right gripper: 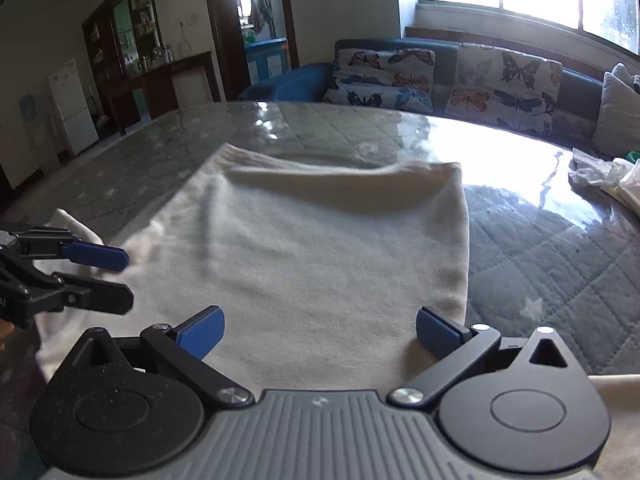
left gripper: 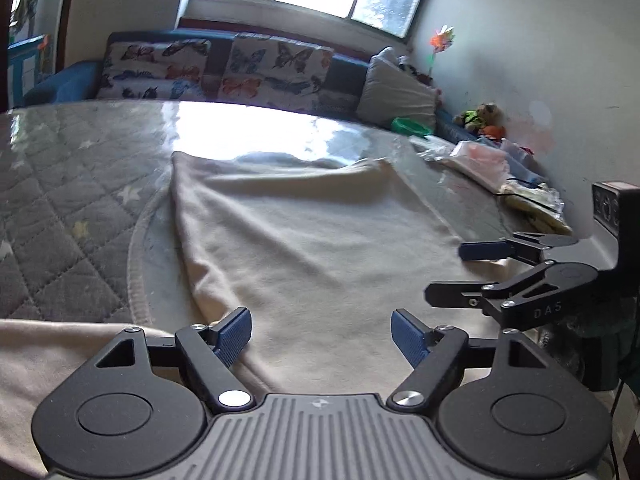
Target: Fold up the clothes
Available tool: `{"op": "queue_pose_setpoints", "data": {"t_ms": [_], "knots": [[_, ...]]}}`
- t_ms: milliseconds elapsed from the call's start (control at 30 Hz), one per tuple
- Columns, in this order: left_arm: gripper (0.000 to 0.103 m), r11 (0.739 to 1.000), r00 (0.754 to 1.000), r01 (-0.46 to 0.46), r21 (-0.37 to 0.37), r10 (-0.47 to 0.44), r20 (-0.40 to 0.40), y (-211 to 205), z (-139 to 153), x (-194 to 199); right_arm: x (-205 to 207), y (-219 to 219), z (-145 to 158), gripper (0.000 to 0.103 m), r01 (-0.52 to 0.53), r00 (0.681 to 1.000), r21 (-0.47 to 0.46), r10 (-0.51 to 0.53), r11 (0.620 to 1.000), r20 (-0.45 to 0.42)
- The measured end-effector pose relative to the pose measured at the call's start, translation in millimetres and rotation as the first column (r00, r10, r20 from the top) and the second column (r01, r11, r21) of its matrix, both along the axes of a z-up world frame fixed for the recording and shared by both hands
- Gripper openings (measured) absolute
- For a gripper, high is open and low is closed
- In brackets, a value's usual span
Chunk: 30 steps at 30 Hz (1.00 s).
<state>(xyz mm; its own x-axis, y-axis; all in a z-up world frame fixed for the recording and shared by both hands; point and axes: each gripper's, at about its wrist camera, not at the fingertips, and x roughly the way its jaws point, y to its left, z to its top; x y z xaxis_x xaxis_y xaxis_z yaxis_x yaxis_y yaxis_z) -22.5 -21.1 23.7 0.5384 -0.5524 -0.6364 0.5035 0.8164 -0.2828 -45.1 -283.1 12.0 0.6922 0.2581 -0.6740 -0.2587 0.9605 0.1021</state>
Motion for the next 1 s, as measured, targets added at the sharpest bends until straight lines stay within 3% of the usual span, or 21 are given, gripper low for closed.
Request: {"op": "queue_pose_setpoints", "data": {"t_ms": [333,467,733,1000], "knots": [[0.078,0.999,0.997,0.016,0.046,-0.02,0.08,12,-3,-15,-24,17,-4,0.103,-0.061,0.998,-0.062,0.062,0.996,0.013],[0.078,0.998,0.994,0.031,0.059,-0.037,0.102,16,-4,-19,-42,33,-7,0.103,-0.092,0.993,-0.152,0.102,0.984,0.058],[0.078,0.988,0.98,0.05,0.146,-0.077,0.182,10,-8,-32,-71,38,-6,0.103,-0.082,0.99,-0.141,0.098,0.987,0.106],[0.079,0.99,0.981,0.046,0.134,-0.071,0.183,9,-8,-31,-85,9,-4,0.103,-0.024,0.997,-0.057,0.028,0.998,0.067]]}}
